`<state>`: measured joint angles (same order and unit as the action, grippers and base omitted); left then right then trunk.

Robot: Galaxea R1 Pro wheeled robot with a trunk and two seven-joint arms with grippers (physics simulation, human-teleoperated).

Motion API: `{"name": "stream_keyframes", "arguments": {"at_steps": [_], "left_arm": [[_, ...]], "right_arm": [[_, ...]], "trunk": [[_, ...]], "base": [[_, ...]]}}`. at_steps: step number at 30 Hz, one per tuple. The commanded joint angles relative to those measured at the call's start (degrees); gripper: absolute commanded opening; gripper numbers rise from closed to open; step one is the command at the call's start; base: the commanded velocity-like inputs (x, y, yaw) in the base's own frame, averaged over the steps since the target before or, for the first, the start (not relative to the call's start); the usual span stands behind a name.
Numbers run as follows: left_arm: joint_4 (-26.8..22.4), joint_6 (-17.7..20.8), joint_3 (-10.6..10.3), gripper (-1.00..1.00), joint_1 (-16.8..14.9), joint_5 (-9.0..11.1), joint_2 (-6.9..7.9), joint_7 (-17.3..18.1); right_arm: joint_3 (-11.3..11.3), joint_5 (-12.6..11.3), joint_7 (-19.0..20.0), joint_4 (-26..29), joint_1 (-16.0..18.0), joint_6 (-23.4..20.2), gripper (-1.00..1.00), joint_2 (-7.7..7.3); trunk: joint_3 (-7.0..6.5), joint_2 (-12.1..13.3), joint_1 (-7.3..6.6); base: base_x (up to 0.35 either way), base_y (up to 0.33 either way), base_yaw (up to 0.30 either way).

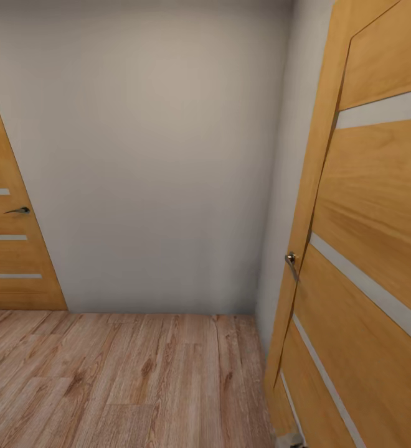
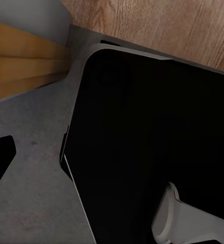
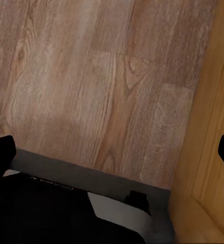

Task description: Move the two storage containers from the living room to the garage. In the garage, place one container on the floor and stack the other container on top of it (either order is fine).

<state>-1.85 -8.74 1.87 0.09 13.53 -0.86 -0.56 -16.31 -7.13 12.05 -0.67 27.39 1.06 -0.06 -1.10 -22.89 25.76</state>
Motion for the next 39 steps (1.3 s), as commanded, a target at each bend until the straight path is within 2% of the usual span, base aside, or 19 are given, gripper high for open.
{"name": "stream_keyframes", "arguments": {"at_steps": [1, 3, 6, 10, 15, 18, 25, 39], "left_arm": [[0.0, -0.1, 0.2, 1.0, 0.0, 0.1, -0.02, -0.1], [0.0, -0.1, 0.2, 1.0, 0.0, 0.1, -0.04, 0.0], [0.0, -0.1, 0.2, 1.0, 0.0, 0.1, -0.04, -0.1], [0.0, -0.1, 0.2, 1.0, 0.0, 0.0, -0.02, 0.0], [0.0, -0.1, 0.2, 1.0, 0.0, 0.0, -0.02, 0.0], [0.0, -0.2, 0.2, 1.0, 0.0, 0.0, -0.02, 0.0], [0.0, -0.2, 0.2, 1.0, 0.0, 0.0, -0.02, 0.0], [0.0, -0.2, 0.2, 1.0, 0.0, 0.1, -0.02, -0.1]], "right_arm": [[-0.4, -0.6, 0.2, -0.2, -1.0, 0.5, 1.0, -0.3], [-0.4, -0.5, 0.3, -0.6, -4.1, 1.4, 1.0, -1.45], [-0.4, -0.5, 0.2, -1.0, -6.6, 1.8, 1.0, -2.72], [-0.3, -0.9, -0.4, -1.2, -12.5, 3.5, 1.0, -3.66], [-0.3, -1.1, -0.8, -1.2, -16.4, 5.6, 1.0, -5.1], [-0.2, -1.2, -0.8, -1.2, -18.4, 6.7, 1.0, -5.47], [-0.2, -1.0, -0.8, -1.2, -20.7, 8.6, 1.0, -6.28], [-0.3, -0.7, -2.2, -1.2, -21.0, 8.6, 1.0, -6.29]], "trunk": [[0.0, 0.0, 0.02], [0.0, 0.0, 0.02], [0.0, 0.0, 0.02], [0.0, 0.0, 0.02], [0.0, 0.0, 0.02], [0.0, 0.0, 0.02], [0.0, 0.0, 0.02], [0.0, 0.0, 0.02]], "base": [[0.0, 0.0, 0.0], [0.0, 0.0, 0.0], [0.0, 0.0, 0.0], [0.0, 0.0, 0.0], [0.0, 0.0, 0.0], [0.0, 0.0, 0.0], [0.0, 0.0, 0.0], [0.0, 0.0, 0.0]]}}
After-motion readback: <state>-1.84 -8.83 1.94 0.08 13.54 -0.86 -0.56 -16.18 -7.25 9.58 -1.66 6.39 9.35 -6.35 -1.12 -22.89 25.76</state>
